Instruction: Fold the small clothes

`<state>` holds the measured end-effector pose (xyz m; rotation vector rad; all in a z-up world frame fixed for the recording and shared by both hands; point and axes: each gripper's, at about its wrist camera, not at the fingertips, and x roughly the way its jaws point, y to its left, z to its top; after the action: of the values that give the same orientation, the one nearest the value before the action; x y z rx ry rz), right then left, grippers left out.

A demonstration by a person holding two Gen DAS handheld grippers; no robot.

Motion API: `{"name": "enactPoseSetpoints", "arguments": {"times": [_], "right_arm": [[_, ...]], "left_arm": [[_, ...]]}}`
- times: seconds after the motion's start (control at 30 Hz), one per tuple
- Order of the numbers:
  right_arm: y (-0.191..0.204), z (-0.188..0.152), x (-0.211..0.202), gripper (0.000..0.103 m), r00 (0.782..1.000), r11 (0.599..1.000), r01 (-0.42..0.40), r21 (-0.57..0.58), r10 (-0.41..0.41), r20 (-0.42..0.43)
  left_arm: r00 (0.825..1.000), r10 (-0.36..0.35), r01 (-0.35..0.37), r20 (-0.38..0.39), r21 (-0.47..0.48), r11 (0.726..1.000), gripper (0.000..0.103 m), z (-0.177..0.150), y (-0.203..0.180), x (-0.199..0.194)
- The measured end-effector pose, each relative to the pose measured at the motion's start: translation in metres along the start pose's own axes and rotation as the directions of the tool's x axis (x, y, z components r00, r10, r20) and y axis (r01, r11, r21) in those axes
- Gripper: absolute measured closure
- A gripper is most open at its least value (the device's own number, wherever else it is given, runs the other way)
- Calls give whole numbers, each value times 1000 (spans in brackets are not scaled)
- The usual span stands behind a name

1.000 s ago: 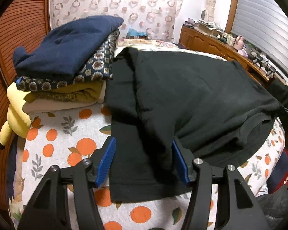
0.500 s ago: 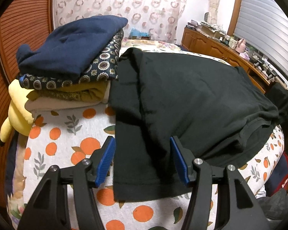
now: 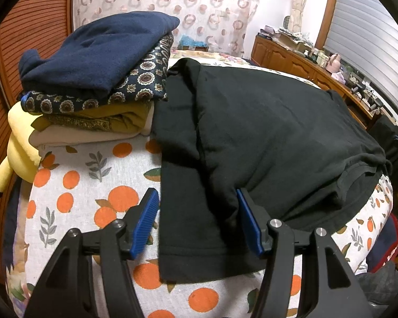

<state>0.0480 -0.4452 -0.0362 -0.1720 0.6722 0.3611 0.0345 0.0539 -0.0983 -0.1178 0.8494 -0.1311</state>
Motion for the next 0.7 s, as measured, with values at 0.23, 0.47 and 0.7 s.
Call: {"name": "enactPoseSetpoints", "arguments": {"times": [0.23, 0.47, 0.7], "right_arm": [[35, 4, 39, 60, 998, 997, -54, -49, 53, -21], [49, 1, 66, 60, 998, 996, -44, -81, 40, -47], [42, -8, 79, 58, 997, 998, -20, -65, 15, -74]], "left_arm": [[998, -70, 70, -5, -34, 997, 43, 0, -1, 0], [996, -87, 86, -8, -22, 996, 43, 2, -7, 1], [993, -118, 118, -14, 2, 993, 72, 7, -13, 5]]}}
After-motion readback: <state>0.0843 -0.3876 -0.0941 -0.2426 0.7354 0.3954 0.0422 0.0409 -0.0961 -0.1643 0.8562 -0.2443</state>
